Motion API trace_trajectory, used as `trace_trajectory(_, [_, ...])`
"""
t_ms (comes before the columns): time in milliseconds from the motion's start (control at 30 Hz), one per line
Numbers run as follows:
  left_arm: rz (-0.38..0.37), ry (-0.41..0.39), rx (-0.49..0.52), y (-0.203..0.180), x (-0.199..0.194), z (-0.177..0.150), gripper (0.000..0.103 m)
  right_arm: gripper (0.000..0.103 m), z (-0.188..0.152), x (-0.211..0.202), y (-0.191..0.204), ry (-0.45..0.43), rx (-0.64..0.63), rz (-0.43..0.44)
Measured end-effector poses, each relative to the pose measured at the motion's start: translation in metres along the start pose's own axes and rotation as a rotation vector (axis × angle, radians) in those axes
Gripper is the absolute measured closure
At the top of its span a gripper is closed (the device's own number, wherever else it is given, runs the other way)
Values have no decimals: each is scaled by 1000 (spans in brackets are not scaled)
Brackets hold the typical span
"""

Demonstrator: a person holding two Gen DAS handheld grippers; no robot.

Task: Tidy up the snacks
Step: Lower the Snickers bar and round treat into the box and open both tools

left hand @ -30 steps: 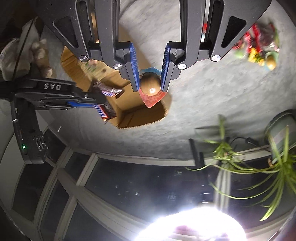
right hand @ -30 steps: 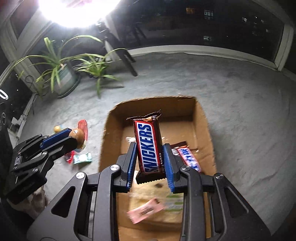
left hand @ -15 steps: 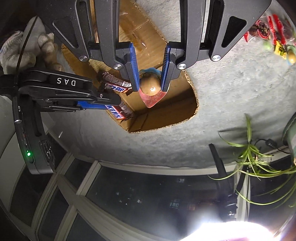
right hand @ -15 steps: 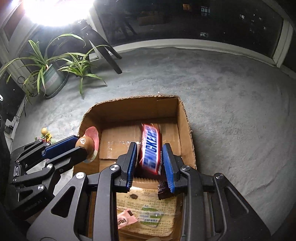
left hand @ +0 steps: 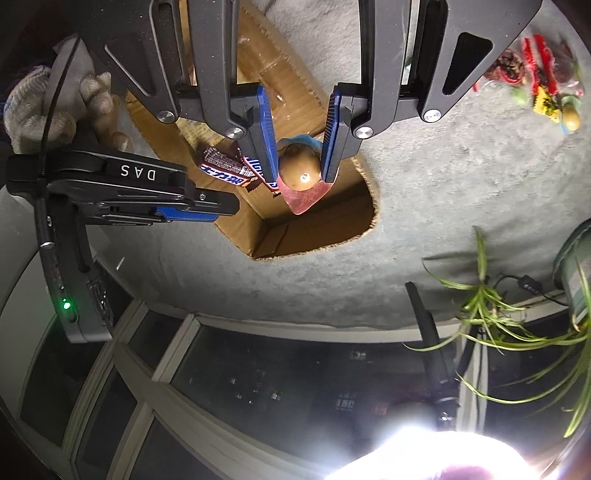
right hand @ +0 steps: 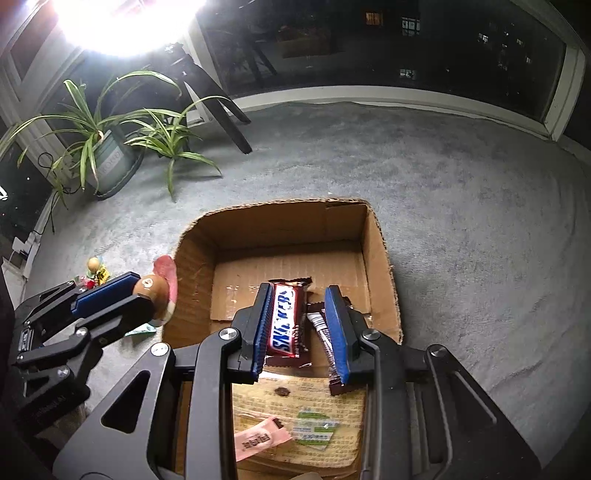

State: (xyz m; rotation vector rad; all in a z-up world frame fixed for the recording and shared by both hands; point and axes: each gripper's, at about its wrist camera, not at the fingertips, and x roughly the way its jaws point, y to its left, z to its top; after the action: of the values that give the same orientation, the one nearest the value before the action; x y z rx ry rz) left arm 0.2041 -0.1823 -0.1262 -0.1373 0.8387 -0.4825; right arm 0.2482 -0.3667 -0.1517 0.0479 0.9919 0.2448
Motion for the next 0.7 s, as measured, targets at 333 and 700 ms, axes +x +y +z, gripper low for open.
trace_trajectory(333, [-26, 16, 15, 2, 6, 2, 66, 73, -2, -10, 0, -20, 33, -23])
trace_trajectory(700, [11, -3, 8, 5, -5, 2, 38, 46, -2, -22, 8, -50, 34, -14])
